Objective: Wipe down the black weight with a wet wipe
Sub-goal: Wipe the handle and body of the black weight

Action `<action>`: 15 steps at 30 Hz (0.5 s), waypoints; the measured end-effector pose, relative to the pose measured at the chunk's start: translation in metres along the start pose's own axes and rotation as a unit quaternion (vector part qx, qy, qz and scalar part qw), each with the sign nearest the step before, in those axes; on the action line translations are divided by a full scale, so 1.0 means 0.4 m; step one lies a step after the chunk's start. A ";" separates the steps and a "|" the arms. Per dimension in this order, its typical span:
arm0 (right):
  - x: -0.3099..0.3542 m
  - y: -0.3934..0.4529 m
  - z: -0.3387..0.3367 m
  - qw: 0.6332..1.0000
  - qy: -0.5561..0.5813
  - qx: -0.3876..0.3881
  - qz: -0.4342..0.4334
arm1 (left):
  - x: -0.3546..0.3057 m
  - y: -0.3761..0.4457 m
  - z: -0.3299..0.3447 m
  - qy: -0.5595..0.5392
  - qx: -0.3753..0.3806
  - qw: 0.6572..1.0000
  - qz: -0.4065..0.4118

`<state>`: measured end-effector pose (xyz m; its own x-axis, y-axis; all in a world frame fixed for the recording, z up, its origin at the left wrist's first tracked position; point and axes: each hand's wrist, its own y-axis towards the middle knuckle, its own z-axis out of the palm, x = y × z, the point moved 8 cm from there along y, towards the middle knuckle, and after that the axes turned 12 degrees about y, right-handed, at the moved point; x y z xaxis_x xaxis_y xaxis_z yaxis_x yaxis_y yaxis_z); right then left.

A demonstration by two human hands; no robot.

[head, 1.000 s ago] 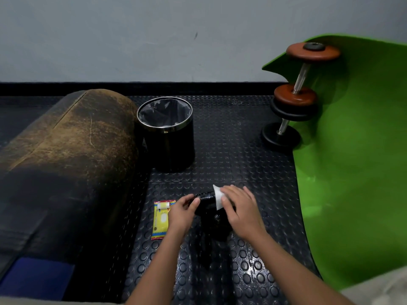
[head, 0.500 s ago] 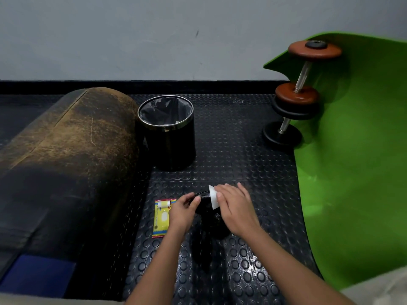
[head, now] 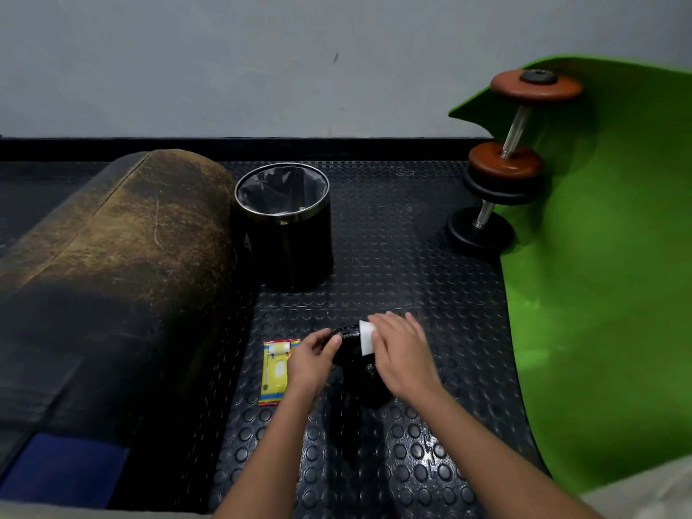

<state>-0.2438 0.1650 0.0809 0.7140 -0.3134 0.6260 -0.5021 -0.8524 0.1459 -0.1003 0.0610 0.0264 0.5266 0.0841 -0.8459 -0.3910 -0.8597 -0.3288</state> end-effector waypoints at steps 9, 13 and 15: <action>-0.080 -0.032 -0.062 0.994 0.056 -0.085 0.046 | 0.000 -0.002 -0.002 0.002 0.004 1.000 0.002; -0.076 0.007 -0.041 0.992 0.009 -0.039 0.118 | -0.001 -0.003 -0.003 0.006 0.003 1.000 0.003; -0.037 0.012 -0.025 0.997 -0.022 -0.020 0.072 | -0.003 -0.002 -0.003 0.007 -0.001 1.000 0.004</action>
<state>-0.2619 0.1697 0.0799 0.6527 -0.4506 0.6091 -0.6202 -0.7795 0.0879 -0.0995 0.0610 0.0283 0.5341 0.0710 -0.8424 -0.3938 -0.8609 -0.3222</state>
